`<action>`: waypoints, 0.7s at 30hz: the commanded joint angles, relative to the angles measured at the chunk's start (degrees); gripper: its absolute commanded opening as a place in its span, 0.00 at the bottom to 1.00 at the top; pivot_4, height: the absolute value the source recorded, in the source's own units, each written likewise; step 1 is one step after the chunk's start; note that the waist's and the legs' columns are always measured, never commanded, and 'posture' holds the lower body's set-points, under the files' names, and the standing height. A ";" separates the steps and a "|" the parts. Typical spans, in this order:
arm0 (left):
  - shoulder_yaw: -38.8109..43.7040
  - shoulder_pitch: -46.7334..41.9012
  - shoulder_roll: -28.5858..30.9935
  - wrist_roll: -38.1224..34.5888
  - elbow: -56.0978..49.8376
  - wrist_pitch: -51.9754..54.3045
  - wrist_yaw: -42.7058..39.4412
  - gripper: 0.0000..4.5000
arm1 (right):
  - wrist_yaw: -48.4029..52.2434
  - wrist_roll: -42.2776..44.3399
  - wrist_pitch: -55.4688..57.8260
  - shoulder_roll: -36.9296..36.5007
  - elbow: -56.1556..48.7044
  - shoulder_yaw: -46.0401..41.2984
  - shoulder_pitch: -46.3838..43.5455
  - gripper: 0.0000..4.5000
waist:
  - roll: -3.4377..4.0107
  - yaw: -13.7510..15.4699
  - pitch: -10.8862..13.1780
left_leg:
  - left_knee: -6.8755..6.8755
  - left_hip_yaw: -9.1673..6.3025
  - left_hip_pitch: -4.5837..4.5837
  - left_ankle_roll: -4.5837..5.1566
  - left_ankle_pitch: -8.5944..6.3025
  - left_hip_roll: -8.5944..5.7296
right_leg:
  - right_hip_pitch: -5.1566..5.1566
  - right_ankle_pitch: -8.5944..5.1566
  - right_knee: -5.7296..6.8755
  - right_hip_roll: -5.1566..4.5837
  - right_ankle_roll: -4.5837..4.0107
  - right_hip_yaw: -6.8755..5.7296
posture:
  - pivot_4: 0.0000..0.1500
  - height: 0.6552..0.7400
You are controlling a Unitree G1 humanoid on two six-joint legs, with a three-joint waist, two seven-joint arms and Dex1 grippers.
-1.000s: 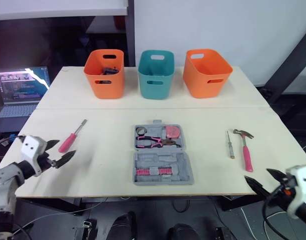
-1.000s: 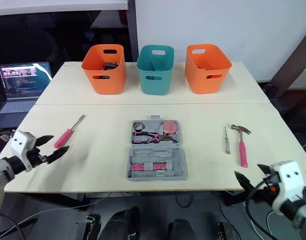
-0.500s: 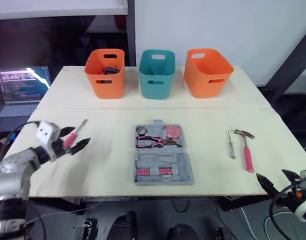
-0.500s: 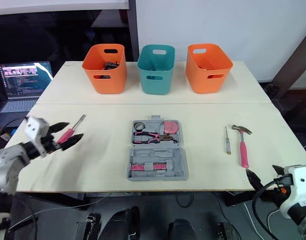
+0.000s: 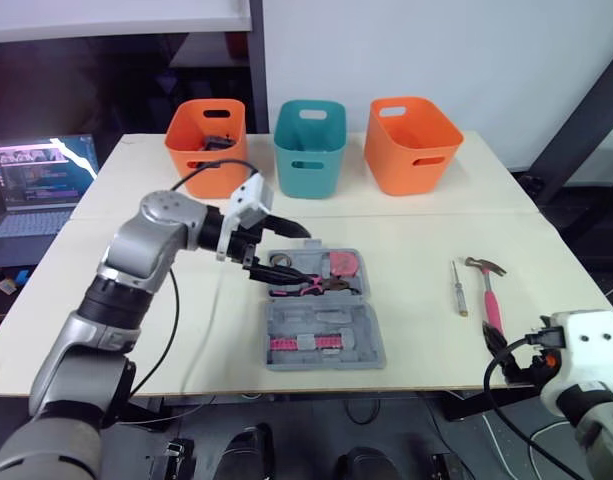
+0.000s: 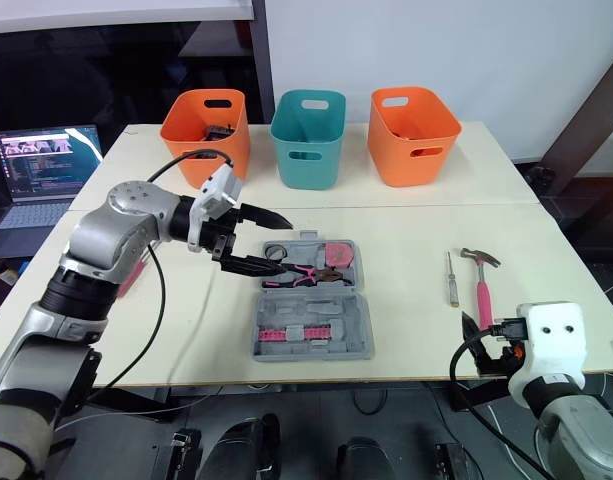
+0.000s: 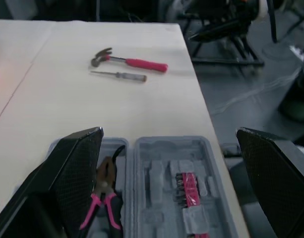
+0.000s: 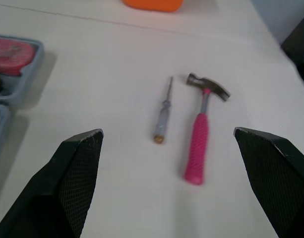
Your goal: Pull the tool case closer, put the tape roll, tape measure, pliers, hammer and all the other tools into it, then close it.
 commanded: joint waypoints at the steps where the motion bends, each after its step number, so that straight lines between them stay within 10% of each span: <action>1: -0.55 -1.36 0.40 1.01 -2.96 0.15 -0.26 1.00 | -1.13 1.72 2.08 -0.06 -1.30 -1.75 -1.81 0.99 | 0.00 0.05 0.00 | 0.01 -0.01 0.00 0.00 0.00 0.00 | 0.01 0.00 0.00 -0.01 0.00 0.00 | 1.00 1.00; 10: 3.12 6.42 3.93 -0.80 -13.37 6.04 5.69 1.00 | -5.78 -9.10 7.54 -12.61 18.73 7.77 -19.82 0.99 | 0.05 0.02 0.02 | 0.03 -0.01 -0.01 0.05 0.00 -0.01 | -0.01 0.00 0.02 -0.02 0.00 0.05 | 1.00 1.00; 21: 7.09 14.67 5.28 -2.89 -25.04 13.24 16.24 1.00 | -2.15 -6.47 7.79 -8.69 45.21 12.52 -41.47 0.99 | 0.08 0.08 0.06 | 0.05 -0.04 -0.03 0.06 0.02 -0.05 | 0.01 0.00 0.04 -0.01 0.02 0.03 | 1.00 1.00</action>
